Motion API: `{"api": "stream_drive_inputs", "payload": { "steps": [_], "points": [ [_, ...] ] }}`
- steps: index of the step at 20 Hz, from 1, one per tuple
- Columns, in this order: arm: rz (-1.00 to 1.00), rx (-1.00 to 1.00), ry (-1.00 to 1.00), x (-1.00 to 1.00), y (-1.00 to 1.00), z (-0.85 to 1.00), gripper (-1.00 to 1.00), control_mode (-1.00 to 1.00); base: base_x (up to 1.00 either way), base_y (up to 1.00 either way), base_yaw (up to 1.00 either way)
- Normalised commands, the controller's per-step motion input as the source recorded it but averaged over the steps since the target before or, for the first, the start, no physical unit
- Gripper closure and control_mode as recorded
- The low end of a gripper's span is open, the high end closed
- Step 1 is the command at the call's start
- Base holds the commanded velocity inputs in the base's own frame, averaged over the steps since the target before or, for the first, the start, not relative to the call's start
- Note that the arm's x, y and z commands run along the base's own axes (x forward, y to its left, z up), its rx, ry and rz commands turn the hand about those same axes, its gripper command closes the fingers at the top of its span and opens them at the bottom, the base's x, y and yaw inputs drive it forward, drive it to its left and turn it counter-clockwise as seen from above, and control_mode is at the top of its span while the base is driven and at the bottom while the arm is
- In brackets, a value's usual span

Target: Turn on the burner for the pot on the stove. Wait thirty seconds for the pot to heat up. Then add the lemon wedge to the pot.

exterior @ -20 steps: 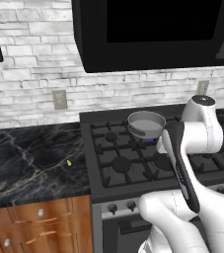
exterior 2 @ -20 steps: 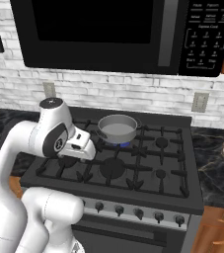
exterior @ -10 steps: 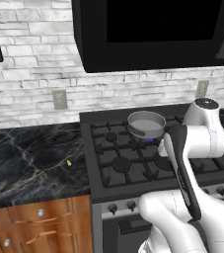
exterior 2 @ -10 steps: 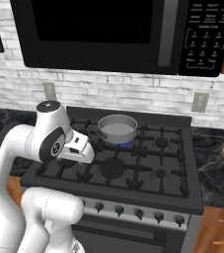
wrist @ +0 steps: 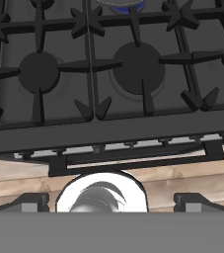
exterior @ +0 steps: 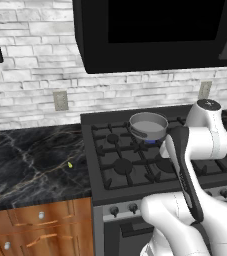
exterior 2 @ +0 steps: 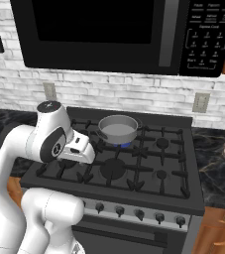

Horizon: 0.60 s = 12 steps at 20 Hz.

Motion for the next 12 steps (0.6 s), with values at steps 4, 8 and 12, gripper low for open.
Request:
{"api": "stream_drive_inputs", "payload": {
  "steps": [4, 8, 12],
  "points": [
    [0.00, 0.00, 0.00, 0.00, 0.00, 0.00, -1.00, -1.00, 0.00, 0.00, 0.00],
    [0.00, 0.00, 0.00, 0.00, 0.00, 0.00, -1.00, -1.00, 0.00, 0.00, 0.00],
    [0.00, 0.00, 0.00, 0.00, 0.00, 0.00, -1.00, -1.00, 0.00, 0.00, 0.00]
  ]
}}
